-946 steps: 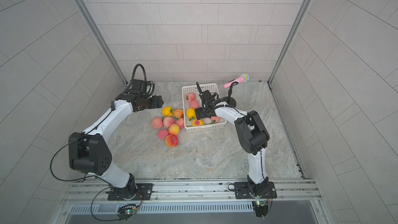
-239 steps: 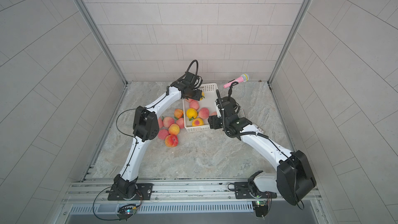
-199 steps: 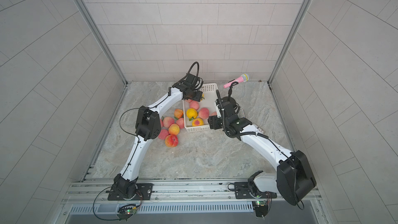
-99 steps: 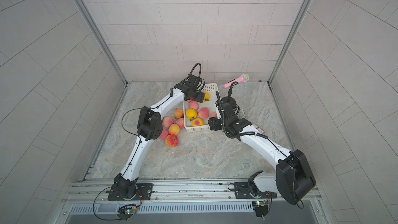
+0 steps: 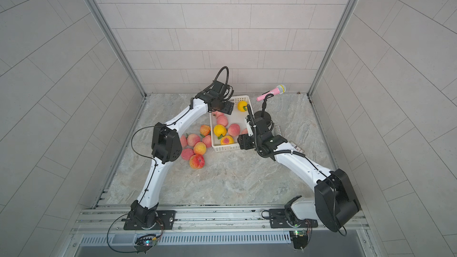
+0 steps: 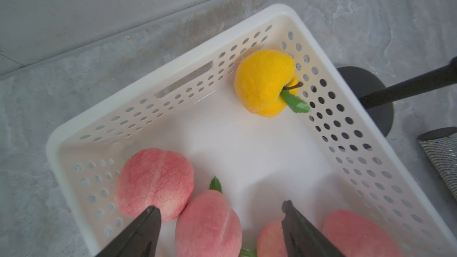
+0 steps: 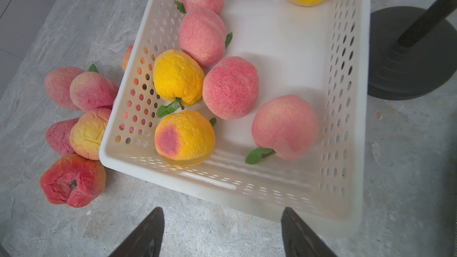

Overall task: Put the peaches into the basket
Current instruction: Place the peach in the basket, then pick up the peach from the center of the board.

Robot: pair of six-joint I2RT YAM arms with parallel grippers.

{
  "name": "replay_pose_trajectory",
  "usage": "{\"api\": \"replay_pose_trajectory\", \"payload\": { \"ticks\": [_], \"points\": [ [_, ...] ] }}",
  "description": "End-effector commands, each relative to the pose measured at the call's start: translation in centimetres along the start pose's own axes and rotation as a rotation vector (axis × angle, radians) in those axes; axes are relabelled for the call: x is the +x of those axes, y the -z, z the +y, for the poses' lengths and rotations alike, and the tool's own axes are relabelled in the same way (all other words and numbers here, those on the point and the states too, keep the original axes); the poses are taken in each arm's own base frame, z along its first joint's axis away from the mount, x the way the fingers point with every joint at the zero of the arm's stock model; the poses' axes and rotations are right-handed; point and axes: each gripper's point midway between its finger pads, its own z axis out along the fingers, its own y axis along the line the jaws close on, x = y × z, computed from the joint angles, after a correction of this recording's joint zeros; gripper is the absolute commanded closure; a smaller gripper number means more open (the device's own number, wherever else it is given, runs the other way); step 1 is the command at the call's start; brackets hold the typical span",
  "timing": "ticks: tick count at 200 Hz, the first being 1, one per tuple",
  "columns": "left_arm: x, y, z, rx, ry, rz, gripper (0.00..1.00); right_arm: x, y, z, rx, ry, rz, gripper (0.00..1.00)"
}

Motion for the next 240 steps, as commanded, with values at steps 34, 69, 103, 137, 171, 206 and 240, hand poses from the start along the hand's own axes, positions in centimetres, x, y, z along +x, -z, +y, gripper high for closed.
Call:
{"api": "replay_pose_trajectory", "payload": {
  "ticks": [34, 69, 103, 137, 171, 206, 240],
  "points": [
    [1.0, 7.9, 3.6, -0.032, 0.09, -0.025, 0.19, -0.7, 0.2, 6.0, -0.137, 0.151, -0.043, 0.26],
    [4.0, 10.3, 7.4, -0.052, 0.172, 0.001, 0.19, 0.2, -0.6, 10.7, -0.19, 0.231, -0.027, 0.26],
    [7.6, 11.7, 10.7, -0.067, 0.256, 0.053, 0.19, 1.7, -1.9, 15.4, -0.259, 0.255, 0.01, 0.25],
    [10.6, 13.1, 13.8, -0.092, 0.326, 0.09, 0.19, 3.8, -3.4, 18.7, -0.267, 0.321, 0.051, 0.19],
    [12.8, 13.4, 15.9, -0.121, 0.381, 0.087, 0.2, 4.7, -5.0, 20.4, -0.233, 0.359, 0.072, 0.16],
    [13.6, 13.2, 16.5, -0.151, 0.377, 0.111, 0.2, 5.6, -6.9, 21.1, -0.209, 0.363, 0.114, 0.14],
    [13.6, 13.2, 16.5, -0.146, 0.369, 0.121, 0.2, 6.0, -8.4, 21.3, -0.187, 0.357, 0.144, 0.13]
  ]
}}
